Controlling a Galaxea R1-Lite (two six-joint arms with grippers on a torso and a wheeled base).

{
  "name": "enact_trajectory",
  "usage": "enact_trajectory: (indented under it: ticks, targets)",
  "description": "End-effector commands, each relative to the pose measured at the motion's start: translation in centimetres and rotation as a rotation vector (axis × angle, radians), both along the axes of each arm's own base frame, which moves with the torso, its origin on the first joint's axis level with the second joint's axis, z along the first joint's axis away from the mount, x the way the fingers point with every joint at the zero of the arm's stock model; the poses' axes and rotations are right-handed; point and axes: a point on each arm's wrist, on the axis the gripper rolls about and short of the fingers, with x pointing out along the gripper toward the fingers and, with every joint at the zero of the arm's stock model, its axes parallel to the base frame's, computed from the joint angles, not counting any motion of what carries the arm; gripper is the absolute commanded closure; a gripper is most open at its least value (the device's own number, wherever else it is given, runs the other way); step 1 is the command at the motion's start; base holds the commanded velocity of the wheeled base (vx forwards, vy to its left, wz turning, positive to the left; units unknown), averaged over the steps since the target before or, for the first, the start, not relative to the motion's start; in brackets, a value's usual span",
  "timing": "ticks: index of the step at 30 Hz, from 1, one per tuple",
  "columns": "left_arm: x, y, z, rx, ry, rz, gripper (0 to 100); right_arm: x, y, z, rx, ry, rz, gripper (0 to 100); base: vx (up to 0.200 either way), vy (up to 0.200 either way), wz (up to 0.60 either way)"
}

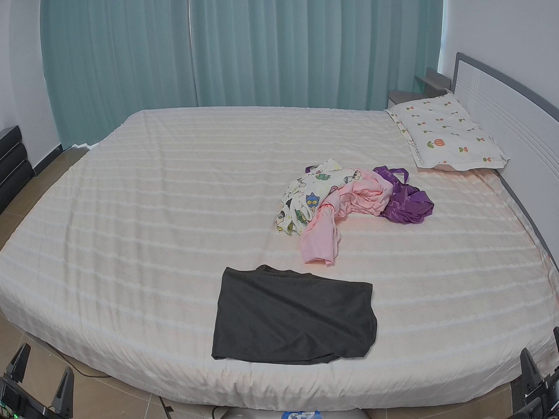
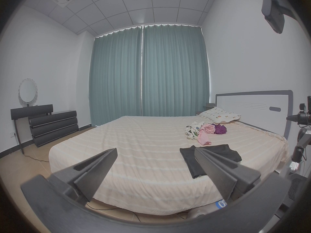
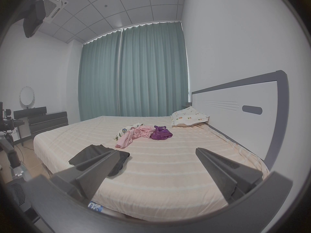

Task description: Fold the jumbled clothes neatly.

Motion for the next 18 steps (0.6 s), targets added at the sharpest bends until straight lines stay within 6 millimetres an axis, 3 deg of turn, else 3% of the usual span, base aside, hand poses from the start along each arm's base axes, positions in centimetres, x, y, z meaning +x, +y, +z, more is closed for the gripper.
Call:
enact_trajectory:
  ticks: [1, 18]
  targets:
    - [0.08, 0.0, -0.5, -0.001, 0.01, 0.0, 0, 0.06, 0.0, -0.51, -0.006, 0.009, 0.001, 0, 0.0, 0.0, 0.0]
    - [0.07, -0.01, -0.52, -0.001, 0.011, -0.004, 0, 0.05, 0.03, -0.48, -0.007, 0.004, 0.016, 0, 0.0, 0.0, 0.0]
